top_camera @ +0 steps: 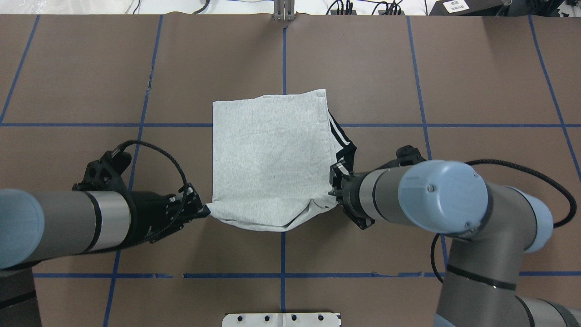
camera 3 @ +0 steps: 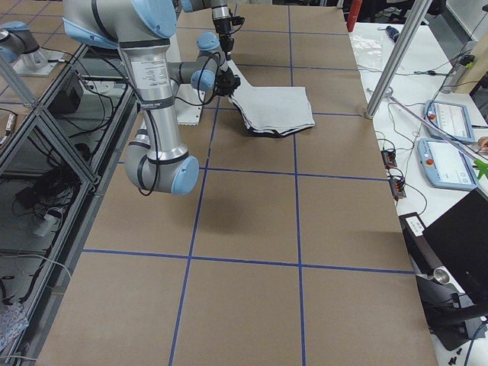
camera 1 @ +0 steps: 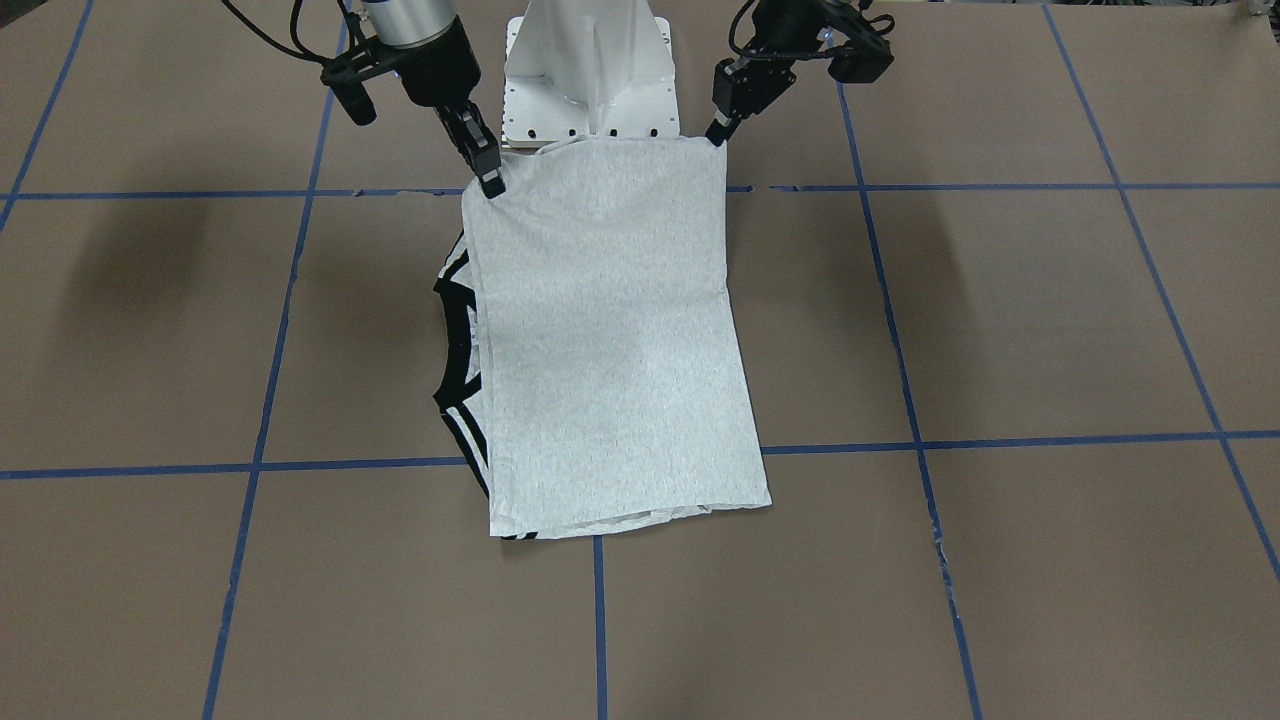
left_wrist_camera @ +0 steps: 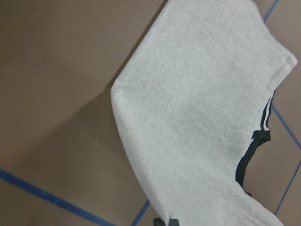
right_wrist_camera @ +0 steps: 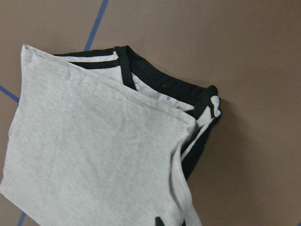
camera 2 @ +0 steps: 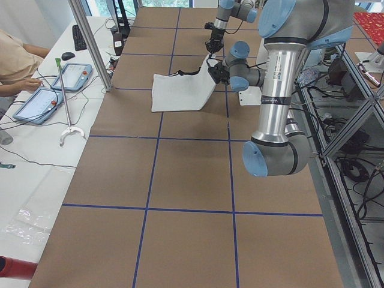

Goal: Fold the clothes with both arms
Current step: 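Lift the near edge with both grippers and fold it away from the robot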

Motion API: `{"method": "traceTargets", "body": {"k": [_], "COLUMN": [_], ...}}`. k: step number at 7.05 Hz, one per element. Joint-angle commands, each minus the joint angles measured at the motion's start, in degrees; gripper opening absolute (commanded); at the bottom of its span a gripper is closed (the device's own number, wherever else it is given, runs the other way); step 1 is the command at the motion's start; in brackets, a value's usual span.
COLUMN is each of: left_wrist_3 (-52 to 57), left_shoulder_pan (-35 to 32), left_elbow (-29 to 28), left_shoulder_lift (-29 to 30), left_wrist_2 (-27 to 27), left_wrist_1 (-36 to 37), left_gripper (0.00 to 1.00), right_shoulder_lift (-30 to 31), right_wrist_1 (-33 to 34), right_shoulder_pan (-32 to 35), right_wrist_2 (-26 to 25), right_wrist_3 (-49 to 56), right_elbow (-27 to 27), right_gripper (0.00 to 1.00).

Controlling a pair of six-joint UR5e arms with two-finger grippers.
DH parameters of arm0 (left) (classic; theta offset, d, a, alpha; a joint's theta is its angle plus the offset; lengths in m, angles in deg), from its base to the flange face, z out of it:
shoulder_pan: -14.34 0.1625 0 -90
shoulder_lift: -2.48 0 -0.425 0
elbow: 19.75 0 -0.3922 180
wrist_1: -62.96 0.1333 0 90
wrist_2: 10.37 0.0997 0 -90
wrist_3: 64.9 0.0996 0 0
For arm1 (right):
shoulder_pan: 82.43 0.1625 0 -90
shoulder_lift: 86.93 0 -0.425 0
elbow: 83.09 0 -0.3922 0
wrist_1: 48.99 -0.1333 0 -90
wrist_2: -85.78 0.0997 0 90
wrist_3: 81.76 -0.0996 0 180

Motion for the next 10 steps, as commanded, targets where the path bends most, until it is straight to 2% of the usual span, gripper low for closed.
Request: {"method": "traceTargets", "body": {"k": [1,4,6,8,10], "left_wrist_3": [6.4,12.0,15.3,16.6,16.6], "left_shoulder_pan": [-6.2,-11.3,-12.8,-14.0,-14.0], "left_elbow": [-8.9,-17.7,-21.6,-25.8,-26.3], "left_shoulder_lift": [6.3,12.5,13.1,13.1,13.4], "left_wrist_2": [-1.3,-1.3,-1.2,-1.1,-1.1], "left_wrist_1": [1.3,0.7,0.4,-4.6,-4.8], "left_gripper": [0.00,0.00,0.00,0.00,0.00], "right_shoulder_lift": [-4.1,-9.9,-12.7,-16.8,-17.9], "right_wrist_1": [-0.2,-0.6,-0.8,-9.5,-10.0], "right_shoulder_pan": [6.9,10.4,11.7,12.2,13.4], "right_wrist_2": [3.4,3.5,3.8,3.8,4.4], "right_wrist_3": [3.6,5.6,7.6,7.5,7.9], "right_elbow": [6.2,15.3,20.3,30.3,32.2], "right_gripper": [0.00,0.00,0.00,0.00,0.00]}}
